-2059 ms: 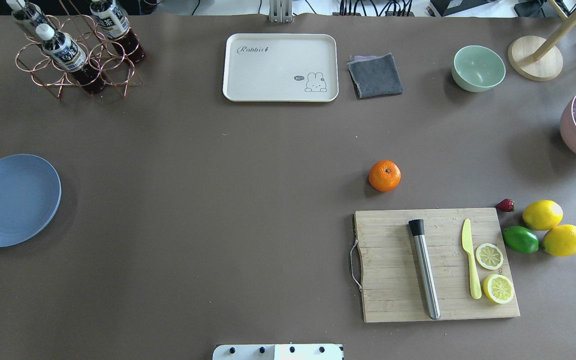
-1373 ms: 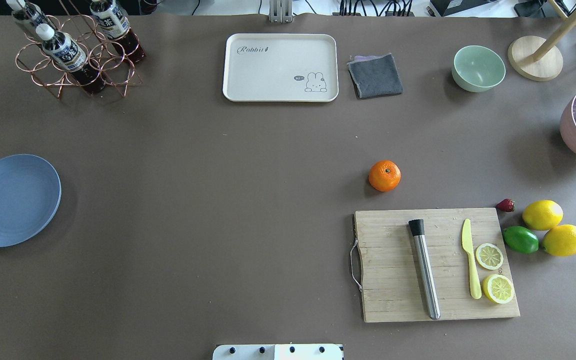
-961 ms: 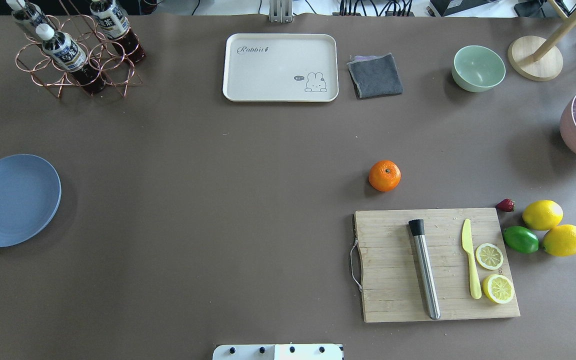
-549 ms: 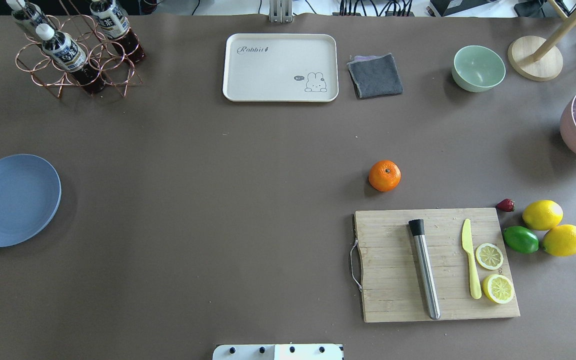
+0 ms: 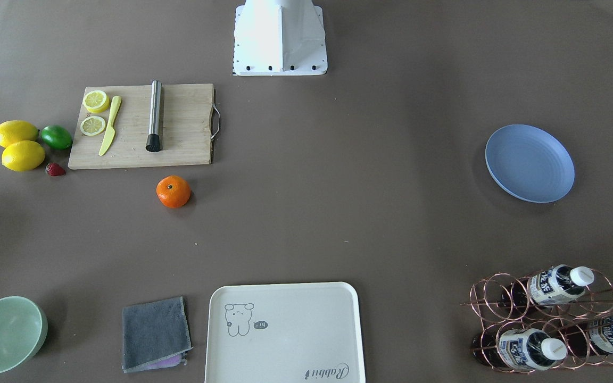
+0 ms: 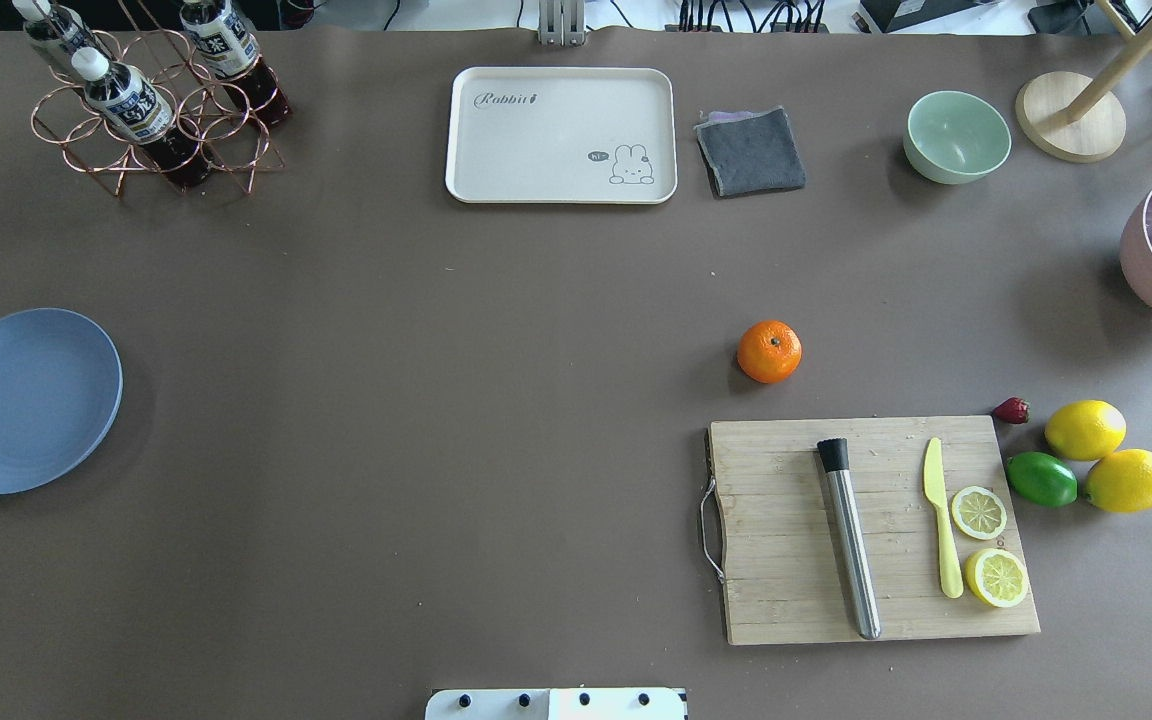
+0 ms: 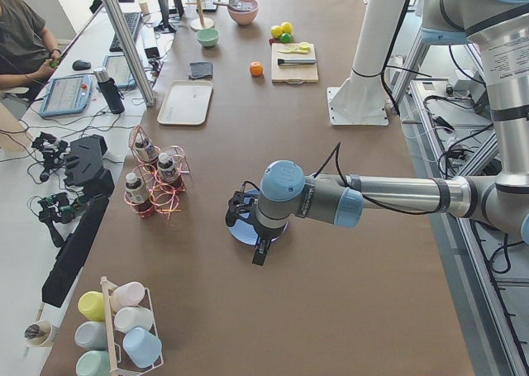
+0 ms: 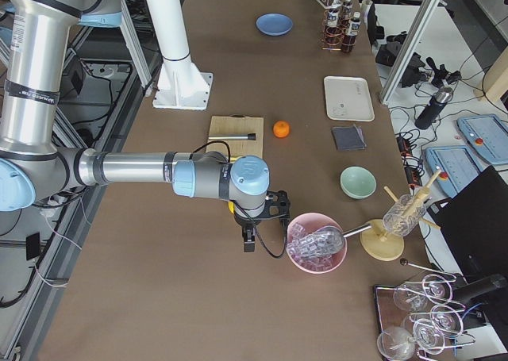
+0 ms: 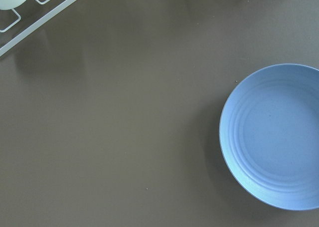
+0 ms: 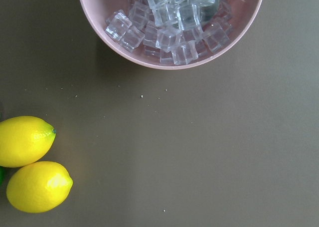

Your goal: Pick orange to plate

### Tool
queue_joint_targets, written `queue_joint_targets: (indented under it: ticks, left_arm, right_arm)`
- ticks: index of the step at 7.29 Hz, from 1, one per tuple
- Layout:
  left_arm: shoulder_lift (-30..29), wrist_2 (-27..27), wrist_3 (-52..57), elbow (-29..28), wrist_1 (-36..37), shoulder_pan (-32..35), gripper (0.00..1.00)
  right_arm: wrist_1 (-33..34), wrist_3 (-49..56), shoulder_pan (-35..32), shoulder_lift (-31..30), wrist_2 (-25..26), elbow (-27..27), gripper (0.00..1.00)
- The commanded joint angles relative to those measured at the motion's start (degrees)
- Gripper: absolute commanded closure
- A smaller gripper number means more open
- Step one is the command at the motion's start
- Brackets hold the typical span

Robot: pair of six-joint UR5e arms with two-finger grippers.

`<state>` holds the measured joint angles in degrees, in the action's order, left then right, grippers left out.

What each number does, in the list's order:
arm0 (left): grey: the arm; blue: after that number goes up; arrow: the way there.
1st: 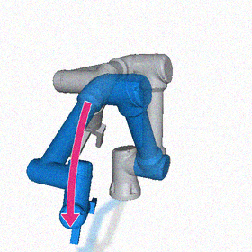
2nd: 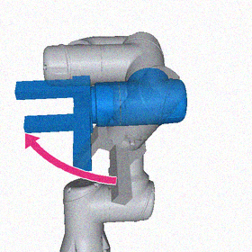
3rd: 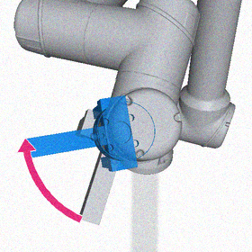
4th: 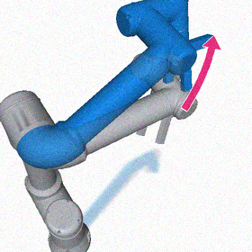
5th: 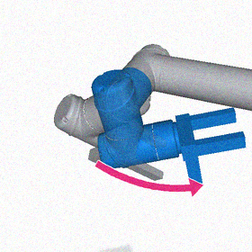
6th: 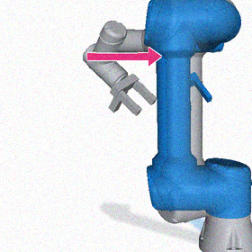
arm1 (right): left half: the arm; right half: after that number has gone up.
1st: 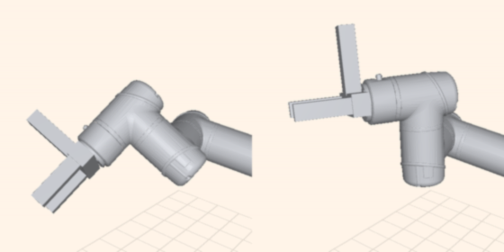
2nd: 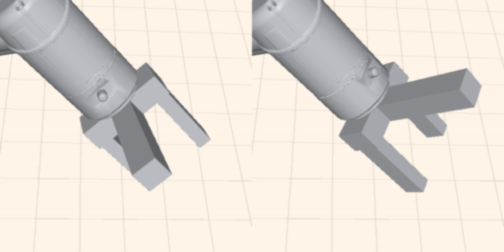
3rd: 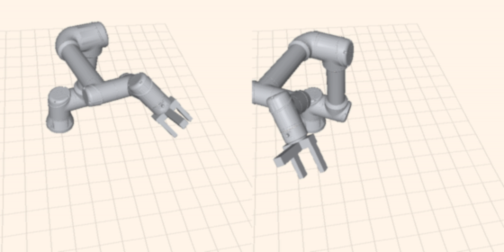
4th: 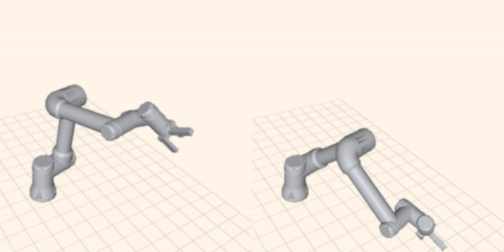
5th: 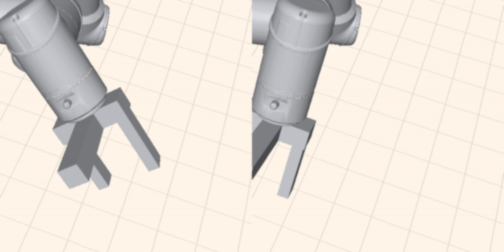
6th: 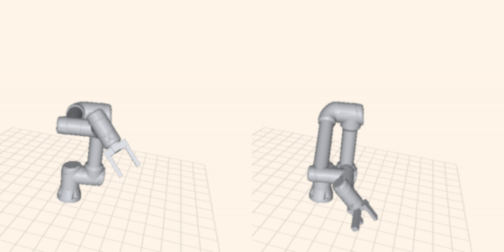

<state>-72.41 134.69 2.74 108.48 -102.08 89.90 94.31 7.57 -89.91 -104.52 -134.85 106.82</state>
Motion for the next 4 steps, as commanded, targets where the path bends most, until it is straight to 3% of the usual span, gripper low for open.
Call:
queue_joint_targets:
  ticks: [1,3,4]
  left_arm:
    - [-0.10,-0.05,-0.37,-0.81,-0.05,-0.25,0.03]
    - [-0.80,-0.31,-4.56,-1.77,-0.49,-2.69,0.03]
    - [-1.67,-0.31,-8.16,-3.69,-4.14,-5.06,0.03]
  right_arm:
    - [0.00,0.07,0.00,-0.16,-0.15,-0.03,0.00]
    - [-0.09,0.16,0.00,0.19,-0.41,0.06,0.00]
    - [-0.09,0.25,0.00,0.45,-0.32,0.67,0.00]
